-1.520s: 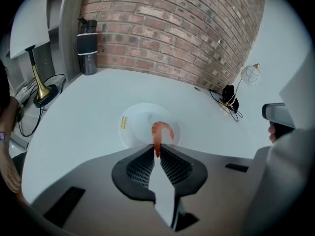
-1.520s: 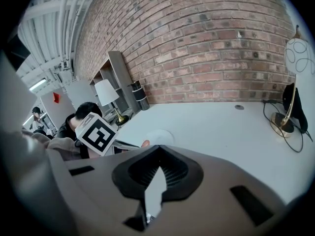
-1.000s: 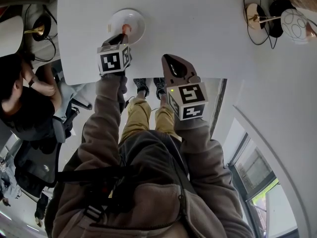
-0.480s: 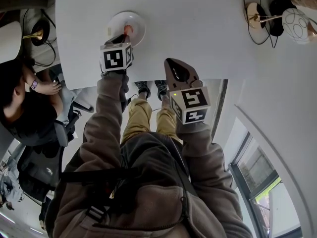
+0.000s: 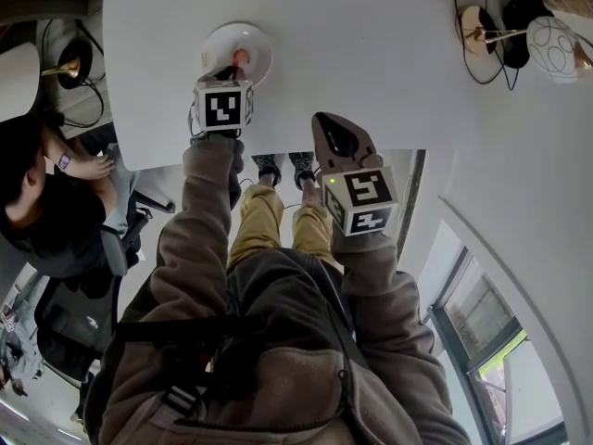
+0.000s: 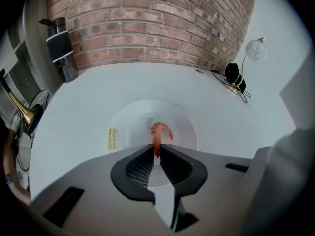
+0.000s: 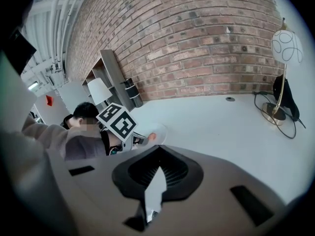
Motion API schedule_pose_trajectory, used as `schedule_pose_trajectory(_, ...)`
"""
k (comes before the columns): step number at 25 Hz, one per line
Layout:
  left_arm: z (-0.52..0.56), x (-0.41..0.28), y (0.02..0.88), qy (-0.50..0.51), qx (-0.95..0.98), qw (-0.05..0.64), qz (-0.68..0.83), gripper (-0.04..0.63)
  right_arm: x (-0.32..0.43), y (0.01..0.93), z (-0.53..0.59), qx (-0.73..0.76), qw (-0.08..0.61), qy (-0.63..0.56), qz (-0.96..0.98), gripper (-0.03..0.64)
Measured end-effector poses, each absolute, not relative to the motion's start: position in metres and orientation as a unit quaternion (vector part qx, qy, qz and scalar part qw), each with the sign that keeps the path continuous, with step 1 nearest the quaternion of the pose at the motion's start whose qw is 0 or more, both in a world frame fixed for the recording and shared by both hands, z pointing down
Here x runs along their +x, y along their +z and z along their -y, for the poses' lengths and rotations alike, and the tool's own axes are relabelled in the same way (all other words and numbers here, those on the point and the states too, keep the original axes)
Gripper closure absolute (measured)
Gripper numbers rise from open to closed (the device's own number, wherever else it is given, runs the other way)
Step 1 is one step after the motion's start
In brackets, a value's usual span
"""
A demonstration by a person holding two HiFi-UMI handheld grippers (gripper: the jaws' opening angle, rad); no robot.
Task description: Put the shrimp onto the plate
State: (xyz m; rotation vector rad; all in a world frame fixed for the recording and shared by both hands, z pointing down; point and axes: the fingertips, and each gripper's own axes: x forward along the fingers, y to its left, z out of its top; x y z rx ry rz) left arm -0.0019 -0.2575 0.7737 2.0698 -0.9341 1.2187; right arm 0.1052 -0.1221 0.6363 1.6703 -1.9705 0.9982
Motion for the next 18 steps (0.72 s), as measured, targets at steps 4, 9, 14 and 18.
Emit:
schedule_pose_trajectory(4,0.258,-0.001,0.774,0.461,0.768,0.274,0.351,0.557,0.107,0.637,0.118,0.595,0.183,0.357,0.696,0.615)
schedule_pose_trajectory(9,0.256,0.000,0.773,0.461,0.771,0.269,0.347,0.557,0.108,0.635,0.116,0.598,0.180,0.358,0.694,0.615)
schedule_pose_trajectory(14,0.257,0.000,0.767,0.450,0.777,0.261,0.356,0.557,0.109,0.632,0.113,0.598,0.177,0.354,0.697,0.615)
schedule_pose_trajectory(18,0.252,-0.003,0.756,0.441,0.781,0.254,0.361,0.557,0.110,0.625,0.113,0.601,0.172,0.346,0.700,0.615)
